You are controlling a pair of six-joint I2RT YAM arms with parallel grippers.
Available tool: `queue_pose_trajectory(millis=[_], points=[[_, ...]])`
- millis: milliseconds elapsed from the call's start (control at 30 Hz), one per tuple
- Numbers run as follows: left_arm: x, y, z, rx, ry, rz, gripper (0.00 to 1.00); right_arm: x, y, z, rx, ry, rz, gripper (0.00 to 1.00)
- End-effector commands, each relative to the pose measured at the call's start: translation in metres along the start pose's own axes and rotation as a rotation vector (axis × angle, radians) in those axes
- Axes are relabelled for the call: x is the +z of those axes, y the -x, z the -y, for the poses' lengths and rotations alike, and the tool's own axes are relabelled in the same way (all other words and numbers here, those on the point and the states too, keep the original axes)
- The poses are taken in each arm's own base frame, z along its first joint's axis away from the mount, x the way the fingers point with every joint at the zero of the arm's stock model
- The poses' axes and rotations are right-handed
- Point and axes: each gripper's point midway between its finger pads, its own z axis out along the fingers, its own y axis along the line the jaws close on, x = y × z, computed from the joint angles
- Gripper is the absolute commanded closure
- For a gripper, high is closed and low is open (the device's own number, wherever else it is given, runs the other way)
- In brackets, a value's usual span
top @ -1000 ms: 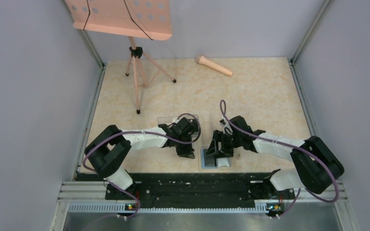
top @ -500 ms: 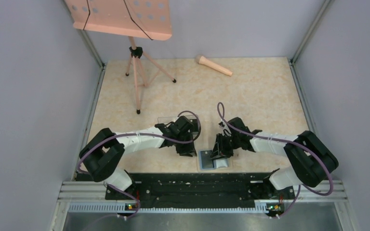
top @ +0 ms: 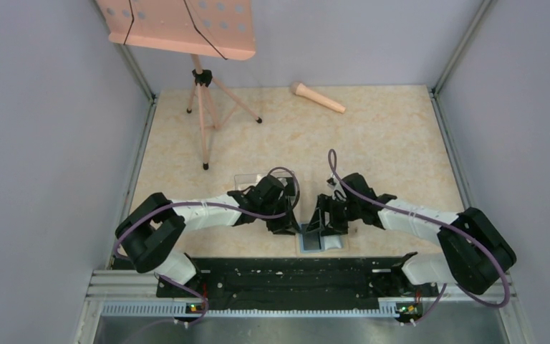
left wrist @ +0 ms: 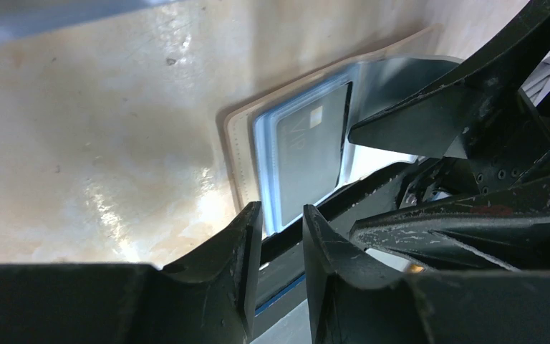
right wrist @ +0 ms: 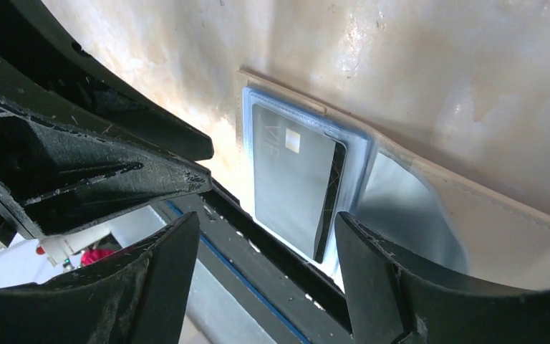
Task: Put the credit cards into the card holder
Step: Insert the credit card into the card holder.
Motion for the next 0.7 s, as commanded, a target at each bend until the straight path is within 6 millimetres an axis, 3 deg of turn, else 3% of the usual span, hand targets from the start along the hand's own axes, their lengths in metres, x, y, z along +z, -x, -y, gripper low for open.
queue_pose_trajectory(millis=[0, 133, 433, 533, 667], points=[[-0.006, 0.008, 0.026, 0.020, -0.102, 0.032, 0.67, -0.009, 0.005, -0.006, -0.044, -0.013, 0.046, 0.30], [-0.004, 0.008, 0.035, 0.020, -0.148, 0.019, 0.67, -0.010, 0.004, -0.003, -0.043, -0.029, 0.042, 0.41], [0.014, 0.007, 0.027, -0.015, -0.130, -0.012, 0.61, 0.005, -0.004, 0.013, -0.022, -0.048, -0.004, 0.91], [0.020, 0.005, 0.018, -0.028, -0.087, -0.022, 0.61, 0.010, -0.009, 0.020, -0.004, -0.059, -0.023, 1.00], [0.025, 0.002, 0.004, -0.039, -0.024, -0.033, 0.59, 0.014, -0.012, 0.029, 0.006, -0.083, -0.037, 1.00]])
